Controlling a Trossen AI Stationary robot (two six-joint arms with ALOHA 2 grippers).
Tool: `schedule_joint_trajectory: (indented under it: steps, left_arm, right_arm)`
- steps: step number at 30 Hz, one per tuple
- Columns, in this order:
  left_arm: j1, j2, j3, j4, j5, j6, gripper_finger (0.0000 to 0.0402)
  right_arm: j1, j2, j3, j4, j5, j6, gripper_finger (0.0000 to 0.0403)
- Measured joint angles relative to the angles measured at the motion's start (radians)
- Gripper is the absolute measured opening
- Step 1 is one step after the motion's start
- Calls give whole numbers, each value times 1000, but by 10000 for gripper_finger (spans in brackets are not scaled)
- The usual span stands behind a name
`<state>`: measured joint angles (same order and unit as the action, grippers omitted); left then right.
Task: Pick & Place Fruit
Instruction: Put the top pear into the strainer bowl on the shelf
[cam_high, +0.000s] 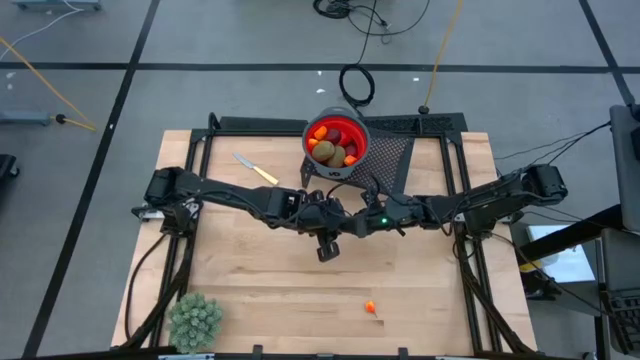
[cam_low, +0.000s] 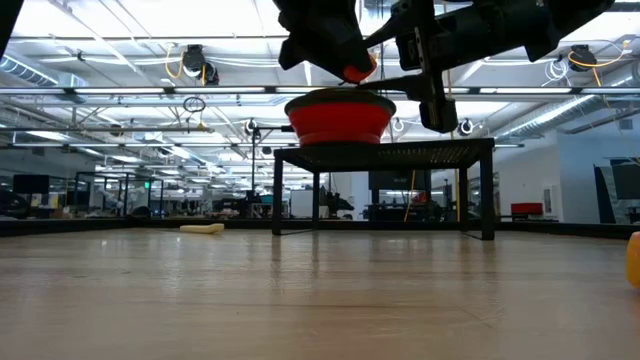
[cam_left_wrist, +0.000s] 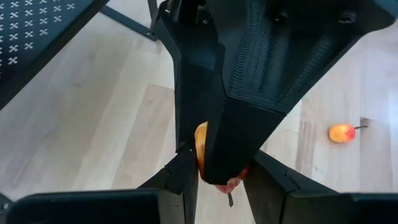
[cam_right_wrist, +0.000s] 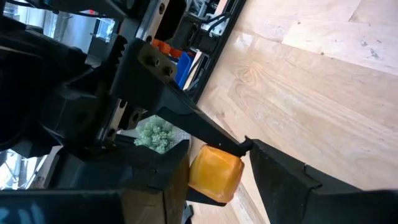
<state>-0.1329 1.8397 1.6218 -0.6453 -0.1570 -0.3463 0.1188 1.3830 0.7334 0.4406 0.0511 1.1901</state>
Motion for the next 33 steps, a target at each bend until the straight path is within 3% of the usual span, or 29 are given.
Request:
schedule_joint_trajectory:
  steps: [9,21,33]
  left_arm:
    - [-5,0,0,-4,-3,-4,106]
    - [-6,0,0,-4,-9,-3,106]
    - [-5,0,0,-11,-4,4,106]
  right_arm:
    - [0,1,0,-2,-4,17,154]
    - [1,1,-2,0,-2,4,86]
    - [1,2,-2,2,-2,2,85]
